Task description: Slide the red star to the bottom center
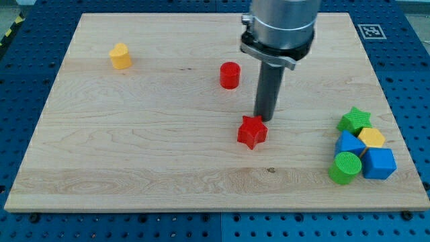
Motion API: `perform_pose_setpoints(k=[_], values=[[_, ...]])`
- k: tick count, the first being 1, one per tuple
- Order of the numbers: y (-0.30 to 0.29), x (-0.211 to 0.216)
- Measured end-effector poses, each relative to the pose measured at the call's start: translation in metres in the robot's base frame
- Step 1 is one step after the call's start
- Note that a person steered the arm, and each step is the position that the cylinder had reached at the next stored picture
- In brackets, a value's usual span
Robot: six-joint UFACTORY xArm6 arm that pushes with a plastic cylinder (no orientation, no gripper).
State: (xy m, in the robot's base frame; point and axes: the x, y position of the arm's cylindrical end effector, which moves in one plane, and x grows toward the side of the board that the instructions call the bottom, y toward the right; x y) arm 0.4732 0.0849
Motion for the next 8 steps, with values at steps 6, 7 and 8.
perform_pose_setpoints(k=[6, 7, 8], values=[[-0.009, 0.02], [-0.023, 0.022], [-0.034, 0.025]])
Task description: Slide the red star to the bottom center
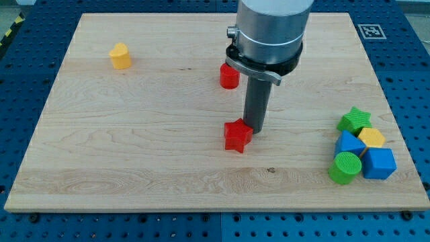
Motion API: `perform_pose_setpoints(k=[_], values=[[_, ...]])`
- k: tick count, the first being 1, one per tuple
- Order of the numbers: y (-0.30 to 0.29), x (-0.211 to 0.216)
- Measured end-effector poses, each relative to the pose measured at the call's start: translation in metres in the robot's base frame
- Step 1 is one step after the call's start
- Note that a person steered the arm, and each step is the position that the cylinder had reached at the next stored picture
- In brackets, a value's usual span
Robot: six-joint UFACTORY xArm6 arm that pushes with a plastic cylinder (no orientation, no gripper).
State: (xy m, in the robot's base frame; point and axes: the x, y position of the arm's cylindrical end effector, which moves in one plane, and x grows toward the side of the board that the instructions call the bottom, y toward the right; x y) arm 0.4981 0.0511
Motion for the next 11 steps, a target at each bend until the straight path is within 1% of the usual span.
perform_pose_setpoints(k=[3, 5, 6, 9, 11], values=[[-0.019, 0.003], [-0.058, 0.003], [-0.065, 0.008], [-0.048, 0.014], [-0.048, 0.033]])
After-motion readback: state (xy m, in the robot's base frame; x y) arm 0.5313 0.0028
